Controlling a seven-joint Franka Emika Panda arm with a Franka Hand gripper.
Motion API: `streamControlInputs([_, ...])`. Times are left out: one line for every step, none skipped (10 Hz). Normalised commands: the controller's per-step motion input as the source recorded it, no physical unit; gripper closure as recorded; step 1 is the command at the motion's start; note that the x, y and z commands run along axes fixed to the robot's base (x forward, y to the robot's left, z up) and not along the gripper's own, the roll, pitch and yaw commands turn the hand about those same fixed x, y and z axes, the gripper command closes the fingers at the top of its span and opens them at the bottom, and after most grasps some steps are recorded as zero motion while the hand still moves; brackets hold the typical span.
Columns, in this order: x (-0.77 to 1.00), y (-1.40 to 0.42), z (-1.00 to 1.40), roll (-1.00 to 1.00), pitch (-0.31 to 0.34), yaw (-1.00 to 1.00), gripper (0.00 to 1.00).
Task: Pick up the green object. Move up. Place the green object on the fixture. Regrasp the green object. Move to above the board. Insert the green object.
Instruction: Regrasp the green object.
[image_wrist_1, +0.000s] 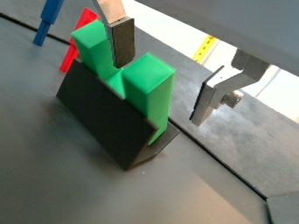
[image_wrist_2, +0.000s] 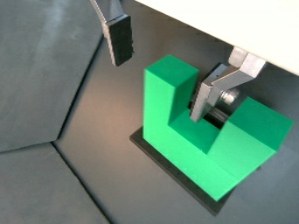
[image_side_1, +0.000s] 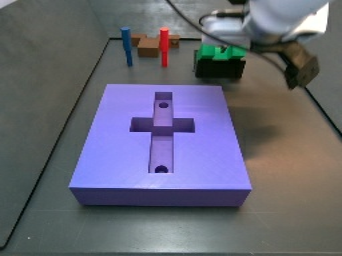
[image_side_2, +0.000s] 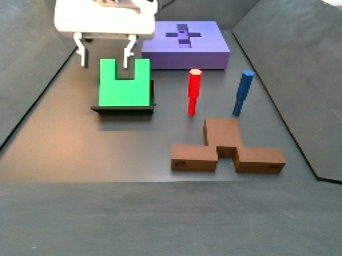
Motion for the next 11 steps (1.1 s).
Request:
streamControlInputs([0.07,0.0,-0.13,0.11,0.123,0.11,0.0])
streamControlInputs([0.13,0.0,-0.01,0.09,0.137,0.13,0.0])
streamControlInputs([0.13,0.0,0.0,0.03,0.157,0.1,0.0])
streamControlInputs([0.08,0.0,0.03,0.0,0.06,0.13,0.0])
streamControlInputs([0.0,0.0,0.0,-0.09,-0.017,0.12,0.0])
streamControlInputs([0.0,0.0,0.0,0.01,0.0,0.0,0.0])
streamControlInputs([0.0,0.0,0.0,0.0,0.0,0.0,0.0])
streamControlInputs([0.0,0.0,0.0,0.0,0.0,0.0,1.0])
streamControlInputs([0.0,0.0,0.0,0.0,0.0,0.0,1.0])
streamControlInputs([0.0,0.0,0.0,0.0,0.0,0.0,1.0])
streamControlInputs([0.0,0.0,0.0,0.0,0.0,0.0,1.0])
